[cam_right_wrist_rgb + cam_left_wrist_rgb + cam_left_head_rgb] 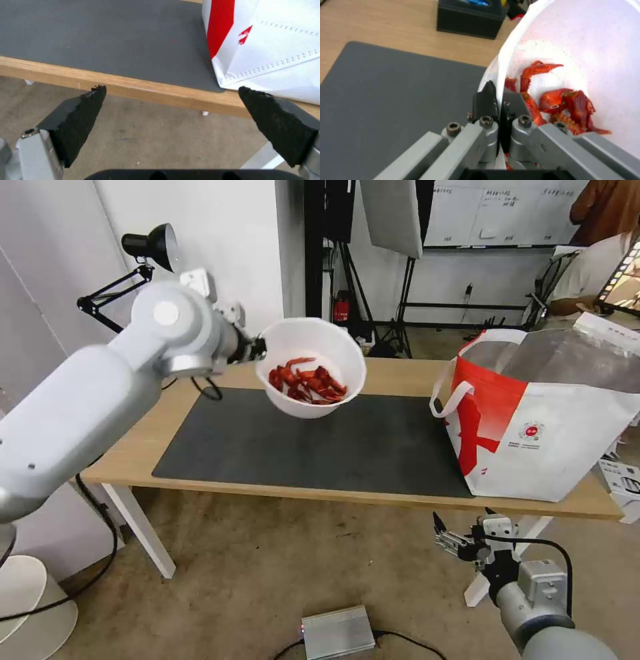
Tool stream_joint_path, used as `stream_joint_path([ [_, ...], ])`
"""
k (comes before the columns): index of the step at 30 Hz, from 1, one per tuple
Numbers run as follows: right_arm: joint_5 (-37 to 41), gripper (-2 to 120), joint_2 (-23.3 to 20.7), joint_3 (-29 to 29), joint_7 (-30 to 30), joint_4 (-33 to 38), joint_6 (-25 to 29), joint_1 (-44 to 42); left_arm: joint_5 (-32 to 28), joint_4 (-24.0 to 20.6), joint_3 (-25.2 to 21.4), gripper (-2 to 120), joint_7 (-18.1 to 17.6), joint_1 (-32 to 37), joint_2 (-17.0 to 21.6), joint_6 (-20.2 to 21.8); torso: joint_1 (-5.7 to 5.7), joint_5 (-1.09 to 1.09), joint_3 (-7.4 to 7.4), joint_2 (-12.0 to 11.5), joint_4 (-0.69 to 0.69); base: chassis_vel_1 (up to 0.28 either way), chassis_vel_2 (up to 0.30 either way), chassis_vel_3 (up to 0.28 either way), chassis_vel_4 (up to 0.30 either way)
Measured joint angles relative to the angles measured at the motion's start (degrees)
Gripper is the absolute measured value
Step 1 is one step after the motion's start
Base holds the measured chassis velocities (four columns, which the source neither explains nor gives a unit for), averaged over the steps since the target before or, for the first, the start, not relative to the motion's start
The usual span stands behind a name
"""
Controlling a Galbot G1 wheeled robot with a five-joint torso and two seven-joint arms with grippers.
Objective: Pick up the trash from the table and place it into the takeout bag.
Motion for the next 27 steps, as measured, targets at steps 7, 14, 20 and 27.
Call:
stream_joint_path([
  [7, 0.0, 100, 0.0, 0.0, 0.0, 0.0, 0.0, 0.0, -0.9, 5.3, 1.7, 0, -0.1, -4.4, -5.4, 0.0, 0.00, -0.01, 0.00, 0.0, 0.00, 0.000, 0.000, 0.000, 0.000],
  [14, 0.0, 100, 0.0, 0.0, 0.0, 0.0, 0.0, 0.0, -2.2, 9.1, 3.3, 0, -0.4, -8.5, -9.7, 0.0, 0.00, 0.00, 0.00, 0.0, 0.00, 0.000, 0.000, 0.000, 0.000],
  [20, 0.0, 100, 0.0, 0.0, 0.0, 0.0, 0.0, 0.0, -3.4, 12.3, 4.6, 0, -1.2, -11.6, -13.3, -0.1, 0.00, 0.00, 0.00, 0.0, 0.00, 0.000, 0.000, 0.000, 0.000],
  [27, 0.0, 100, 0.0, 0.0, 0.0, 0.0, 0.0, 0.0, -3.4, 16.0, 5.7, 0, -1.1, -14.3, -16.8, 0.1, 0.00, 0.00, 0.00, 0.0, 0.00, 0.000, 0.000, 0.000, 0.000],
])
